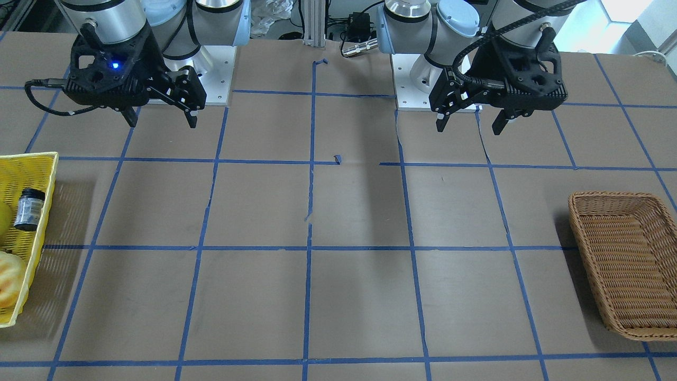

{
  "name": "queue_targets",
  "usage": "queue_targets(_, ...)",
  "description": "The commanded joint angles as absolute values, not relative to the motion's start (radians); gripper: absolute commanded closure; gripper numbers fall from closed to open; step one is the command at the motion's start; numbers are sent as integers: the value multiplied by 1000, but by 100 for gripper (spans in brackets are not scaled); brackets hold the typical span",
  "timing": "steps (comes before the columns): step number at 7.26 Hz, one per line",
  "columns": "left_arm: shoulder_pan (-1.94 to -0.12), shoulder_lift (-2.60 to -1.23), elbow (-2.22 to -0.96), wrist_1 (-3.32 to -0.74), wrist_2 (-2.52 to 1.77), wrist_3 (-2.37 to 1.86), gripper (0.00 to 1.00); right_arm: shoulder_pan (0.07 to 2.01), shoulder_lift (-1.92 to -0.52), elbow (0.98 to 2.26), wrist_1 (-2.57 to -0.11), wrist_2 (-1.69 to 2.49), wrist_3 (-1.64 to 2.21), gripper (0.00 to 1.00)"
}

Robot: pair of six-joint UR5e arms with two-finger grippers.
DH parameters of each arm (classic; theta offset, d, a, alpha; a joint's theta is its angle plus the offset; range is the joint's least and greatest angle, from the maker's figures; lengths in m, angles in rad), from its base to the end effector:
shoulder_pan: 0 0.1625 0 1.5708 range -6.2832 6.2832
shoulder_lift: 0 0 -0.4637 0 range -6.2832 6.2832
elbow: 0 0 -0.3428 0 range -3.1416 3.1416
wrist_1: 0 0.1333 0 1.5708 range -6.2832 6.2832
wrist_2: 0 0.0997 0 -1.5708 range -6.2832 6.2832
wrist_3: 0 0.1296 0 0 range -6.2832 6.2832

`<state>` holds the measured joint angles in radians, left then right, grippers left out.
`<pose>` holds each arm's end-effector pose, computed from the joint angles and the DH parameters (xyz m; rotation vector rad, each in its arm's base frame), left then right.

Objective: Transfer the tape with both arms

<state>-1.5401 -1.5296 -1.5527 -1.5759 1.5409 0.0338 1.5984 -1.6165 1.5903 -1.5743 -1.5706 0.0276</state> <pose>-0.1239 -0.4337 0.5222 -0.0061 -3.1123 0.0858 0.1450 -0.4212 0.5081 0.0000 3.1402 -0.0466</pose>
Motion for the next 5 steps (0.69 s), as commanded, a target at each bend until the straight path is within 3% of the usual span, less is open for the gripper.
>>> queue_targets(1,-1540,-1529,-1551,-1575,1542,34,0,1598,-1611,1588,-1577,-1575,29,0)
queue_targets(5,-1540,-1529,-1548,-1575,1543,35,0,1551,-1543,1597,-1585,-1647,-3,0)
